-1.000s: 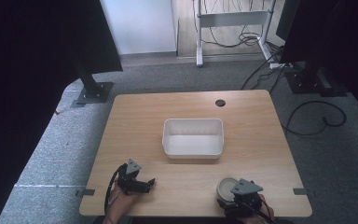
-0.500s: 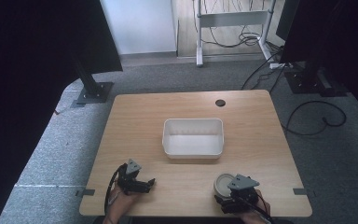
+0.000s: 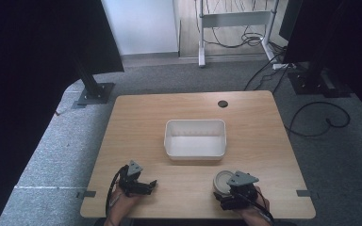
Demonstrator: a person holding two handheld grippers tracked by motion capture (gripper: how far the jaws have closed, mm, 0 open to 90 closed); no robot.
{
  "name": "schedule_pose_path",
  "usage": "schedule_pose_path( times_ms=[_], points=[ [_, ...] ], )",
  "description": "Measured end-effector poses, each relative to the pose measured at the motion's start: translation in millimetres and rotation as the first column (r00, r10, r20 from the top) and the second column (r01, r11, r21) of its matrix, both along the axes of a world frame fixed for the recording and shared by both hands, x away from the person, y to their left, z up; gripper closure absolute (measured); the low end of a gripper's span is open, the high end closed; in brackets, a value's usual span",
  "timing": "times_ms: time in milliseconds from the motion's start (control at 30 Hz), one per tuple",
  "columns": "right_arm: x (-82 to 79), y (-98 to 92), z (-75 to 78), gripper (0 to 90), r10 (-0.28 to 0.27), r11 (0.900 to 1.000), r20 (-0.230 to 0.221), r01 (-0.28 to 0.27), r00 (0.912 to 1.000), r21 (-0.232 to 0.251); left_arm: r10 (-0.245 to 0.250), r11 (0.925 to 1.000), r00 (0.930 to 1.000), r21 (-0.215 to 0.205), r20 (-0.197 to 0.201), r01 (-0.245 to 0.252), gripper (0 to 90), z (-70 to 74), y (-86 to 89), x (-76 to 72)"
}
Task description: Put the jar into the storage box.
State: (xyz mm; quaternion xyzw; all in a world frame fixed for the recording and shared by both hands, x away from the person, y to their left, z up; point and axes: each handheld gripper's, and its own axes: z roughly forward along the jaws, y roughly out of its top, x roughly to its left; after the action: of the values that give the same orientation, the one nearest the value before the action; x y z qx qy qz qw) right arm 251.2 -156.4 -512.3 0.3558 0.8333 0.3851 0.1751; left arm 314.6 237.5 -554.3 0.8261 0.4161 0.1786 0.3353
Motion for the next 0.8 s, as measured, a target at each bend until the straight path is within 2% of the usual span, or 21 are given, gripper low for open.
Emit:
schedule_pose_path(
  times_ms=[800],
  points=[
    [26.7,23.1,7.8,9.4,0.038,0.999,0.008,-0.038,0.9992,0.018,0.0,1.0,1.0,0.0,0.0,0.0,0.0,0.0,0.0,0.0]
  ],
)
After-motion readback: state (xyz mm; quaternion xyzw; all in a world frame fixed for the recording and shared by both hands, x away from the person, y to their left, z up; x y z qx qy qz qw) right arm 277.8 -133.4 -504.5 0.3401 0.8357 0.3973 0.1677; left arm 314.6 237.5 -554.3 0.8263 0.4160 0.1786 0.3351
